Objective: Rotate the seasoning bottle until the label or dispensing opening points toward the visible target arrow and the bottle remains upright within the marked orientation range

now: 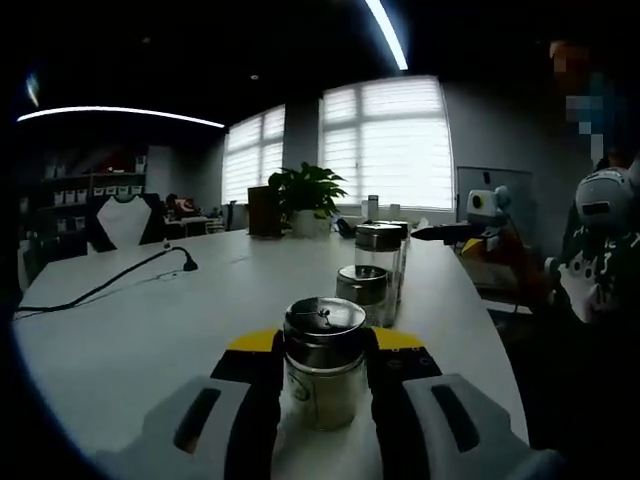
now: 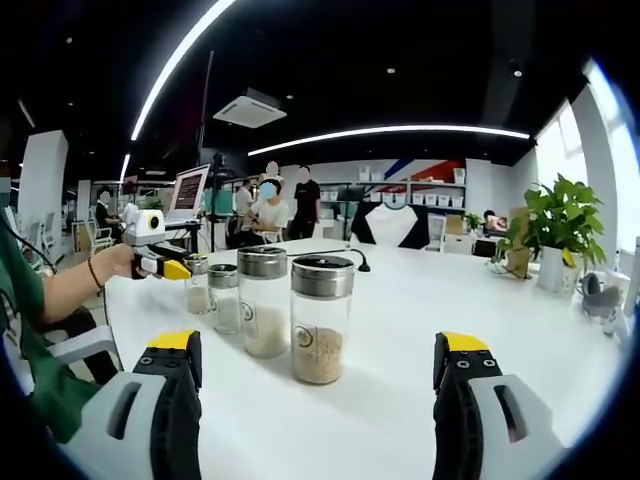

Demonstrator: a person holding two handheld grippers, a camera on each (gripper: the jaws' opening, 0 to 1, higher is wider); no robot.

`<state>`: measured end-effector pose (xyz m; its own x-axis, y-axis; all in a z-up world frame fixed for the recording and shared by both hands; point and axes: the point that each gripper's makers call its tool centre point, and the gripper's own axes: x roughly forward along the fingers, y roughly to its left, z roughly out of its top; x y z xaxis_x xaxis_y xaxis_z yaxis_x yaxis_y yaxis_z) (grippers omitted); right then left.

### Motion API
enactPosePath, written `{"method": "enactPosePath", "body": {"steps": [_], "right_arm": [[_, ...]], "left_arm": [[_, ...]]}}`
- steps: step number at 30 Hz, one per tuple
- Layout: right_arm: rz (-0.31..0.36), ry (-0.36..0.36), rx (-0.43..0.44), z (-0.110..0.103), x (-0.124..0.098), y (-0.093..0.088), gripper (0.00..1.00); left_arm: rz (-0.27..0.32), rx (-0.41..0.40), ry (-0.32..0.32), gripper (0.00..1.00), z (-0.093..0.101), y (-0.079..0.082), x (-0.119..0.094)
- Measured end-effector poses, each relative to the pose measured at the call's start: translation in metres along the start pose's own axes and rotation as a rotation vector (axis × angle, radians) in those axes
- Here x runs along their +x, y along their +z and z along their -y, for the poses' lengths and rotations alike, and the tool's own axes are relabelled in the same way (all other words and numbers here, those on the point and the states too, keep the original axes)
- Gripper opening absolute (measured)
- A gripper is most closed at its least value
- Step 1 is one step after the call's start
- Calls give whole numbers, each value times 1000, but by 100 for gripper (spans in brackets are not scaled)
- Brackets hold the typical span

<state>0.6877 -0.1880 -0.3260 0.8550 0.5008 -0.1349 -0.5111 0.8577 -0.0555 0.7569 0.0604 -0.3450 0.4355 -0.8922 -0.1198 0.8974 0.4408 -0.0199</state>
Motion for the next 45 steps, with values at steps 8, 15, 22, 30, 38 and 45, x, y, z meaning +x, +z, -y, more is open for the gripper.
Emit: {"method": "enactPosePath", "body": {"steps": [8, 15, 22, 30, 38, 45], "right_arm": [[0, -5, 1, 1, -1, 0, 99], [-2, -2, 3, 1, 0, -1, 99], [1, -5, 3, 1, -1, 0, 99], [10, 2, -5, 0, -1, 2, 99], [16, -6, -10, -1, -1, 4, 99], [17, -7, -7, 0, -3, 4, 99]], "left_arm": [[3, -24, 43, 34, -1, -1, -1], [15, -35, 77, 34, -2, -1, -2], [12, -44, 145, 34, -3, -2, -3], [31, -47, 207, 34, -4, -2, -4], [39, -53, 246, 34, -5, -3, -5], [61, -73, 281, 34, -4, -3, -7]]}}
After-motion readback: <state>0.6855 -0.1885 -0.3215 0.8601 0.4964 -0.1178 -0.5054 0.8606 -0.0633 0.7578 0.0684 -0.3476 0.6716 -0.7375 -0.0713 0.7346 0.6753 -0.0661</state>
